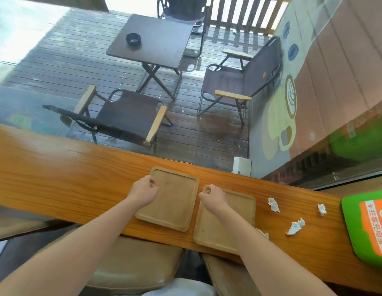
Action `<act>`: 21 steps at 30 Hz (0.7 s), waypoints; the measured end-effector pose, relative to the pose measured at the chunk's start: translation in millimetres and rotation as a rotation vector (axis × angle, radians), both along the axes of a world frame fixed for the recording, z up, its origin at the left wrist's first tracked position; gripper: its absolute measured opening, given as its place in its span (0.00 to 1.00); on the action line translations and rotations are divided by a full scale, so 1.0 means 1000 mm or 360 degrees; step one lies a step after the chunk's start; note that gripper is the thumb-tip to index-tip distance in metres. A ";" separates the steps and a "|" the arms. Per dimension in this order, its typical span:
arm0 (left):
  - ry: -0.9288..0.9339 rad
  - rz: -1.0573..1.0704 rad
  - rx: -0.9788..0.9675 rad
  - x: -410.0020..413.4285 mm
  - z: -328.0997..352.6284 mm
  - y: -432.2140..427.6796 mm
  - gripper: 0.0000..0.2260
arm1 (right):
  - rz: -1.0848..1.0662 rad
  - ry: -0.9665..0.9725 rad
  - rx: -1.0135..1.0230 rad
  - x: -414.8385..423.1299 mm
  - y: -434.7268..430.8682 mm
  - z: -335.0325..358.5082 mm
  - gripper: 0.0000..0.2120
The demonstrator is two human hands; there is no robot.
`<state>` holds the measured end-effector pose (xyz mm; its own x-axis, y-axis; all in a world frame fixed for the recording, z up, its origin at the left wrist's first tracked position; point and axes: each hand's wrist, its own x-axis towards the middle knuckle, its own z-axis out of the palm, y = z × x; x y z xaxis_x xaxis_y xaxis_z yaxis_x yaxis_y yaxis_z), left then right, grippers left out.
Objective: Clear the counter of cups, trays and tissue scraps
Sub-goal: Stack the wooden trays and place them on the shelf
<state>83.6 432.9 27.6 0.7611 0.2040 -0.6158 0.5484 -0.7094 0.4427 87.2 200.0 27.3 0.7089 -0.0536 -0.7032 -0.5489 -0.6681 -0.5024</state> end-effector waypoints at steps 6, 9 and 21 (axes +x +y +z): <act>0.0006 -0.0110 0.0038 0.002 -0.022 0.034 0.21 | -0.0038 0.0118 -0.0067 -0.011 0.063 -0.014 0.31; 0.0073 -0.0148 0.0065 0.001 -0.037 0.044 0.22 | -0.0151 0.0111 -0.0111 -0.018 0.076 -0.025 0.32; 0.0285 -0.0048 0.0098 -0.012 -0.063 0.041 0.23 | -0.0555 0.0460 -0.0085 -0.035 0.094 -0.049 0.45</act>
<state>71.1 474.4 -35.6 0.6469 0.2243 -0.7289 0.5927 -0.7493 0.2954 51.8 294.5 -21.7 0.4171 -0.2961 -0.8593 -0.8583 -0.4391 -0.2653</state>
